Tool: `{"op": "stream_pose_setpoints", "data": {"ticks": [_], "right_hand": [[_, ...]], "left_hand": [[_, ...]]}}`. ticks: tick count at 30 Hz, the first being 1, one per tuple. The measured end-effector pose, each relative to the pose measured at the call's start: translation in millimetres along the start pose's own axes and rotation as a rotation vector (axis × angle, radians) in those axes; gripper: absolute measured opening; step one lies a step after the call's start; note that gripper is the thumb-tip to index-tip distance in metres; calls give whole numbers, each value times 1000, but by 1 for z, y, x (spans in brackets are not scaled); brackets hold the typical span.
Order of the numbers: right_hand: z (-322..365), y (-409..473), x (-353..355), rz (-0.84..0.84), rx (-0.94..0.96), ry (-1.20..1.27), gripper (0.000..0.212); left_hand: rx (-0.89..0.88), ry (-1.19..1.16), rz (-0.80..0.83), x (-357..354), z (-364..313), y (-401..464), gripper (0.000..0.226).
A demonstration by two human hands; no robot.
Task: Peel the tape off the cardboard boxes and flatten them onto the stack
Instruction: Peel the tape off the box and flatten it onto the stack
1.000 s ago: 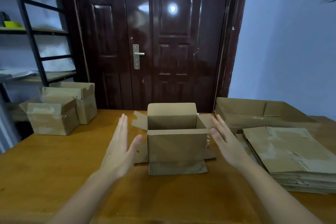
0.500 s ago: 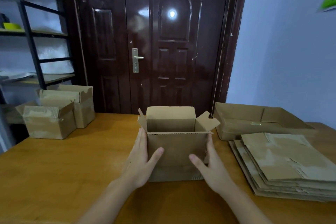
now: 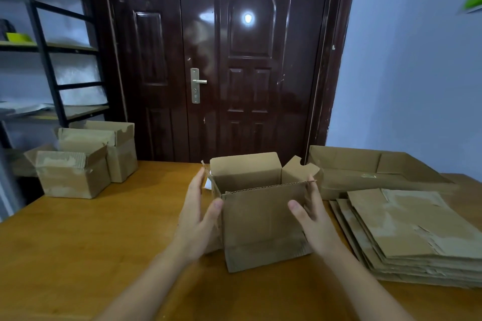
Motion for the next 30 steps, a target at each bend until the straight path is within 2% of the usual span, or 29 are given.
{"op": "stream_pose_setpoints", "data": {"ticks": [3, 5, 8, 11, 15, 20, 24, 26, 28, 30], "right_hand": [[5, 2, 4, -19, -18, 27, 112], [10, 5, 4, -34, -40, 38, 105], [13, 9, 4, -85, -83, 62, 88], [17, 10, 2, -132, -138, 92, 87], [18, 11, 1, -168, -186, 118, 86], [8, 17, -1, -186, -245, 162, 71], [6, 22, -9, -146, -244, 174, 64], [6, 24, -14, -115, -249, 169, 59], [7, 25, -18, -85, -259, 171, 57], [10, 27, -20, -83, -273, 193, 49]], "left_hand": [[-22, -13, -95, 15, -23, 25, 88], [-46, 63, -75, 23, -39, 45, 79], [-56, 334, 127, 32, -54, 69, 73], [-85, 701, 351, 37, -49, 81, 72], [-124, 826, 396, 43, -38, 84, 84], [80, 680, 537, 44, -21, 75, 107], [253, 486, 556, 28, -15, 64, 134], [276, 324, 578, 22, -21, 61, 126], [213, 269, 605, 15, -30, 58, 101], [170, 253, 598, 8, -33, 56, 98]]}}
Point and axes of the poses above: each hand's wrist, its own y-axis towards the middle knuckle, its own x-axis out of the back of the hand, z = x × y, the point moved 1 cm from there along y, towards the middle knuckle, and after that the axes turned 8 degrees about x, right-handed, at the moved point
